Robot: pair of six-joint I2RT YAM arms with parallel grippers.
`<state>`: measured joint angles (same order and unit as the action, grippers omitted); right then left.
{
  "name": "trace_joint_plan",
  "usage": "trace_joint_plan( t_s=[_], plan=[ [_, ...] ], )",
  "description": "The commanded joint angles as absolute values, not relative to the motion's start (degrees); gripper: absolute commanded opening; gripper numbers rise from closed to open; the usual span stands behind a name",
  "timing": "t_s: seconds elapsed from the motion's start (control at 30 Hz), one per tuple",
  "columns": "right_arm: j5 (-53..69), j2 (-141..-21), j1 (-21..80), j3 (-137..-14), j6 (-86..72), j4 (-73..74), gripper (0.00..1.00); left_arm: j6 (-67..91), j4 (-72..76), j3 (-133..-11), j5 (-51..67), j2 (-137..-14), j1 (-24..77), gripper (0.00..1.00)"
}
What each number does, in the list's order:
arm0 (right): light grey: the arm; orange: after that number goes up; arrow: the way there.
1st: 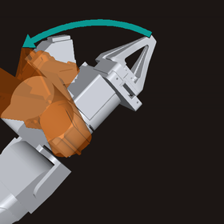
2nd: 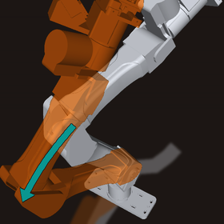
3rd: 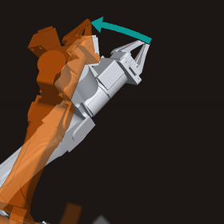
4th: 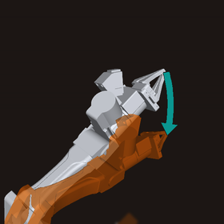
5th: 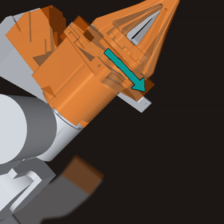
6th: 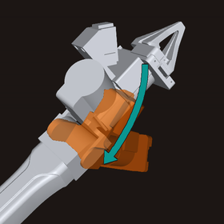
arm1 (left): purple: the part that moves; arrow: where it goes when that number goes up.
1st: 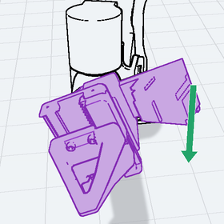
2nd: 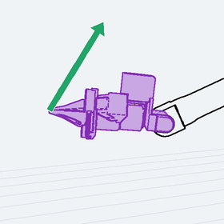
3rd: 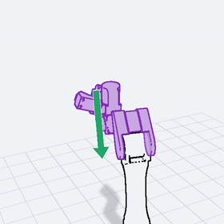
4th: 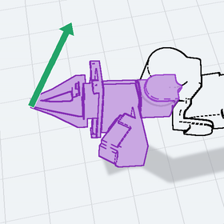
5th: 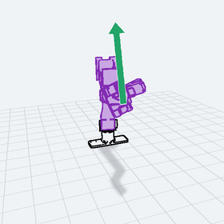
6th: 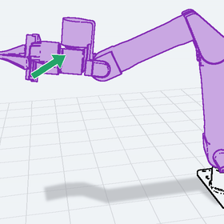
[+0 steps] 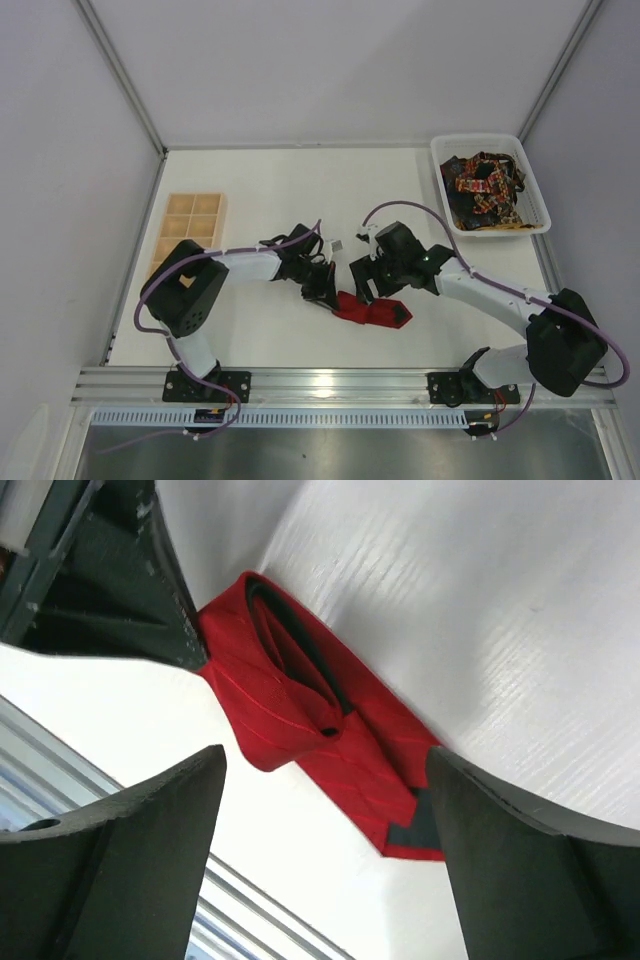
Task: Roll the ties
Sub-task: Roll the tie
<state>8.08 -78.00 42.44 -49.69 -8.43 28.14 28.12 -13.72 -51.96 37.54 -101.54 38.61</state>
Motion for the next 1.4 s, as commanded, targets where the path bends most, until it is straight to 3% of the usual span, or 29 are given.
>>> trace_joint_plan(
  t_s=[0.0,0.07,0.2,0.3,0.53,0.73,0.93,1.37],
  plan=[
    [14.84,-75.85,40.52,-50.54,-15.02,27.52,0.85,28.74,-16.25,-54.49,34.11,-97.65,38.5,0.0],
    [18.95,-75.32,39.73,-48.35,-18.88,24.02,0.81,29.35,-16.35,-54.67,33.14,-97.12,38.67,0.0],
    [26.45,-77.25,38.67,-45.36,-24.51,18.2,0.45,30.15,-17.92,-55.46,31.03,-95.98,39.2,0.01],
    [29.35,-78.13,38.58,-42.55,-28.12,12.75,0.35,30.67,-19.33,-56.42,29.53,-95.98,39.73,0.01],
    [28.22,-78.49,37.09,-40.96,-27.86,11.08,0.28,32.08,-21.36,-57.66,27.07,-95.89,40.25,0.0],
    [25.67,-78.4,33.05,-38.85,-29.97,9.85,0.11,33.13,-20.48,-56.87,26.37,-95.54,40.25,0.0],
    [20.14,-80.24,32.17,-37.45,-34.27,9.49,0.0,33.31,-20.3,-57.3,25.93,-95.45,40.43,0.0],
    [11.52,-81.74,30.76,-33.49,-37.79,9.14,0.0,34.1,-19.42,-56.95,25.05,-94.92,40.43,0.0]
  ],
)
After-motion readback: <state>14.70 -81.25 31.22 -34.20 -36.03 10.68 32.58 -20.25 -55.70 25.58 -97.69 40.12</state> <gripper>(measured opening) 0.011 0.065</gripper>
